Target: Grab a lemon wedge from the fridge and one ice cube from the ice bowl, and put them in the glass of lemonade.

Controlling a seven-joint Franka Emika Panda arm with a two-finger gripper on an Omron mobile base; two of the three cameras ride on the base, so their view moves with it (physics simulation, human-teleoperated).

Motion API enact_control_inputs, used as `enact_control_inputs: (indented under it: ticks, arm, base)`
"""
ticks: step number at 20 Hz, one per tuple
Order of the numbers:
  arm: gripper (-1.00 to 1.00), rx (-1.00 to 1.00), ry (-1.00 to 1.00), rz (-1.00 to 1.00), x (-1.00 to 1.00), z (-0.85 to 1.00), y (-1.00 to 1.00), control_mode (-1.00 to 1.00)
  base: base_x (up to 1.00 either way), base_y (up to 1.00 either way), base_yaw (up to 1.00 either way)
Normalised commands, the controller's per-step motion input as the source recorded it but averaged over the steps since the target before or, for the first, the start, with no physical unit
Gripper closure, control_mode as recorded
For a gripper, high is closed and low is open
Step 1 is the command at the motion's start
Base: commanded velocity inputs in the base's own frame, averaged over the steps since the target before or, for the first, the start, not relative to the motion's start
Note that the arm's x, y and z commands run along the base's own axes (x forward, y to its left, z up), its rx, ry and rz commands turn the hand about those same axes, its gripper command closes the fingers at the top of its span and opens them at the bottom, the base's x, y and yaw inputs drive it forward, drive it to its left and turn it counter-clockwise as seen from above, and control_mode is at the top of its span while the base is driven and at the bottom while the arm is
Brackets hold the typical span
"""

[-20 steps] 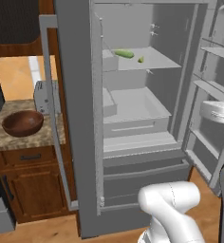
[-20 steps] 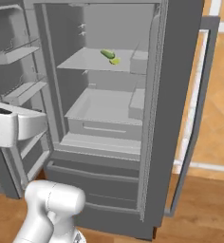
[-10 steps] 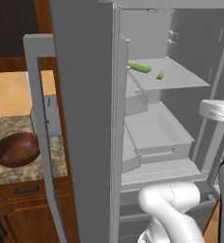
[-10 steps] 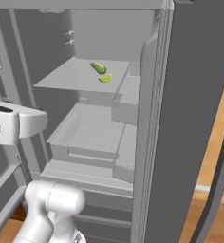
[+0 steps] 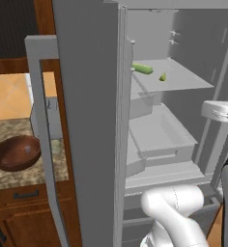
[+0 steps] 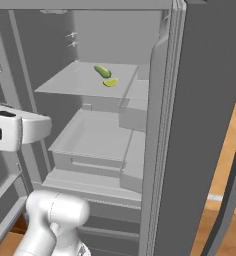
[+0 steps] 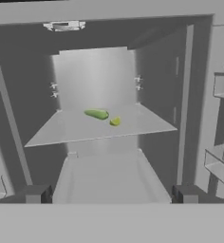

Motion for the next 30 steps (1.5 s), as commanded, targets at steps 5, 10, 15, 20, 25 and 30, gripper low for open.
enact_control_inputs:
  ticks: [5, 10, 15, 20, 25, 30]
  arm:
    - [-1.0, 0.0, 0.15, 0.02, 0.44, 0.15, -0.01, -1.0]
    - [-1.0, 0.0, 0.12, 0.07, 0.38, 0.03, -0.13, -1.0]
    - [-1.0, -0.02, -0.03, -0.02, 0.32, -0.28, 0.0, -1.0]
    - [-1.0, -0.03, 0.07, -0.1, 0.61, 0.01, 0.0, -1.0]
    - [-1.0, 0.0, 0.17, -0.12, 0.82, 0.0, 0.0, -1.0]
    - [-1.0, 0.0, 0.25, -0.07, 0.86, 0.02, -0.02, -1.0]
  base:
    - [0.0, 0.0, 0.0]
    - [0.0, 0.0, 0.0]
    - [0.0, 0.0, 0.0]
    - [0.0, 0.0, 0.0]
    - [0.0, 0.0, 0.0]
    - [0.0, 0.0, 0.0]
